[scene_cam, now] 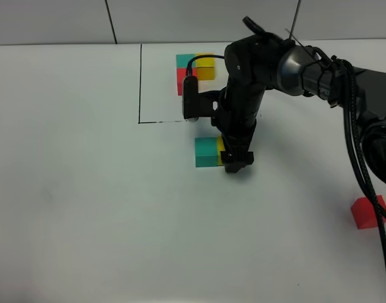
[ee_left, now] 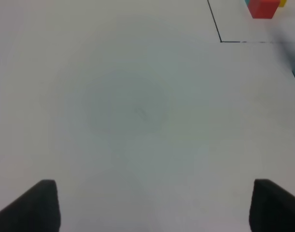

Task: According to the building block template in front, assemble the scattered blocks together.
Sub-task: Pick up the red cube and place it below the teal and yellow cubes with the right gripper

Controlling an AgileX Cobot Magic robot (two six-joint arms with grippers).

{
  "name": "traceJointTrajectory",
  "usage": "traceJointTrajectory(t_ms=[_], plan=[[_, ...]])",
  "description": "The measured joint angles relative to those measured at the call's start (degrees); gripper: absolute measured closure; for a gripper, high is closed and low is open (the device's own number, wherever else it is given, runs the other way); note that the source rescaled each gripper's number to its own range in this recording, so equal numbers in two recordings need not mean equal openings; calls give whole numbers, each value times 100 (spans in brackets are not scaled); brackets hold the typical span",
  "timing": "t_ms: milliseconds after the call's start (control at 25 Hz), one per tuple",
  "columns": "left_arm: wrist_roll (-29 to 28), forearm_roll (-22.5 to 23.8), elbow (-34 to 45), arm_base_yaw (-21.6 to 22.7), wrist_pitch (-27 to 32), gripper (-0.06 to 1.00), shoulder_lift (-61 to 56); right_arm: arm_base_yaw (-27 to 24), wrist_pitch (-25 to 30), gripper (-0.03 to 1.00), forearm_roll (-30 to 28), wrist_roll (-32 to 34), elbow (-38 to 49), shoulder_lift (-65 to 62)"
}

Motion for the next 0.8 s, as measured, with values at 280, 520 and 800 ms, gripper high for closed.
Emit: traceJointTrajectory(t_ms=[280,520,800], plan=[[0,0,0,0,0,20,0,-477,590,7,-32,617,181,-602],[0,0,0,0,0,20,0,-1107,-269,6,-32,1705,1736,-1775],[0,0,0,0,0,20,0,-2200,-1484,6,-32,3328,4335,-3530]])
